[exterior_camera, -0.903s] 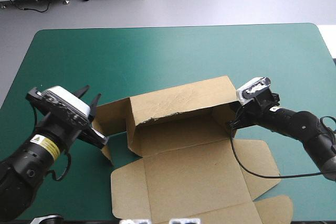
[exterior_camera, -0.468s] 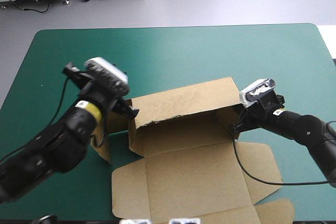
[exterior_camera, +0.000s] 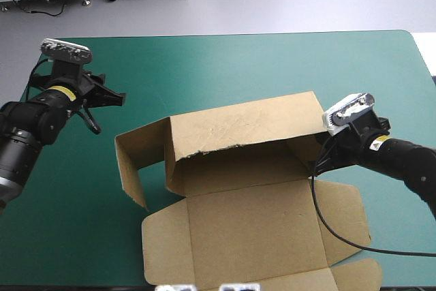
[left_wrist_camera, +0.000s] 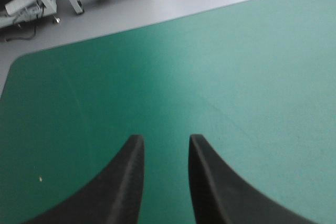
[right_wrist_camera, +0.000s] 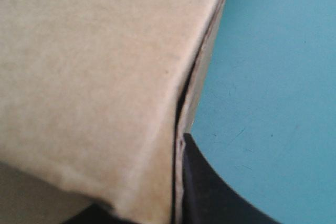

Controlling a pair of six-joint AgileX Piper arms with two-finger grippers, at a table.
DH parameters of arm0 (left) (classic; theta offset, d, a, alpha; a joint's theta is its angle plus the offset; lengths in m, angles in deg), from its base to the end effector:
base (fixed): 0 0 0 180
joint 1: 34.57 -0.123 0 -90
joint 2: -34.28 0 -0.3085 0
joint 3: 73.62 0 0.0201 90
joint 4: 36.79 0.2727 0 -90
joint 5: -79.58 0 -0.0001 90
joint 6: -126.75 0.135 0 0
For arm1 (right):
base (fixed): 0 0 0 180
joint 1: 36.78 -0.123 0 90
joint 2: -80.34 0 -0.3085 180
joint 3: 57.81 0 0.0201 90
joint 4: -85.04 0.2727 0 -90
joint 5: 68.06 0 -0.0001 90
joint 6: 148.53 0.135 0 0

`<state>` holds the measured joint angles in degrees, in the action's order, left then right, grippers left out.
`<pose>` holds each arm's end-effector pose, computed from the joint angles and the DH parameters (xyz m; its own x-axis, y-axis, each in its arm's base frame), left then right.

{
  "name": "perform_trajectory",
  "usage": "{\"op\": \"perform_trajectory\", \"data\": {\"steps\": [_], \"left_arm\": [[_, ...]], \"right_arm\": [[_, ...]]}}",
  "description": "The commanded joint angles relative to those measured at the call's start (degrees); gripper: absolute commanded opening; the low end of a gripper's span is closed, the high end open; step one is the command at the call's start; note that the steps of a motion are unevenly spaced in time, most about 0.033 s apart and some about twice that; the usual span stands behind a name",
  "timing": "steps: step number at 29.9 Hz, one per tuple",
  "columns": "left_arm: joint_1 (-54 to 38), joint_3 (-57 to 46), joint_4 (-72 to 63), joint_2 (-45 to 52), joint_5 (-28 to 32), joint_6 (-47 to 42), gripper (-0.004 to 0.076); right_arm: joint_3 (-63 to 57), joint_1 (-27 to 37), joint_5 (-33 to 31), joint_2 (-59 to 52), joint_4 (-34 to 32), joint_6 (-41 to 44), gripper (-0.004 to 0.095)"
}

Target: Fold the box

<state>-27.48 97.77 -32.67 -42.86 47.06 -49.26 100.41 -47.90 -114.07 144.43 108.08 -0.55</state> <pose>0.3188 -0.0344 0.4002 -0.4534 0.1872 -0.8714 0.1497 0.9798 0.1326 0.2239 0.0828 0.3577 -0.4944 -0.3596 -0.7914 -0.5511 0.8337 -0.0345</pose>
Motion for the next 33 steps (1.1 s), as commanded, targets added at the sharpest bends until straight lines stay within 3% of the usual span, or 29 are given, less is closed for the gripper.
{"op": "perform_trajectory", "data": {"steps": [1,5,16,33], "left_arm": [[-6.4,2.0,-15.5,2.0,0.1,14.1,0.0218],[-10.8,2.0,-20.7,3.1,-3.3,21.0,0.0218],[-13.3,-1.2,-18.0,5.5,-2.1,21.1,0.0218],[-13.3,-4.9,-18.3,5.7,1.1,21.1,0.0218]], "right_arm": [[9.0,-0.1,-15.3,-0.1,-3.4,1.8,-0.0024],[19.2,-0.1,-25.6,3.5,-7.3,5.1,-0.0024],[30.0,-0.1,-25.6,20.3,-12.3,6.9,-0.0025],[45.6,-0.1,-25.6,48.4,-8.8,3.9,-0.0025]]}}
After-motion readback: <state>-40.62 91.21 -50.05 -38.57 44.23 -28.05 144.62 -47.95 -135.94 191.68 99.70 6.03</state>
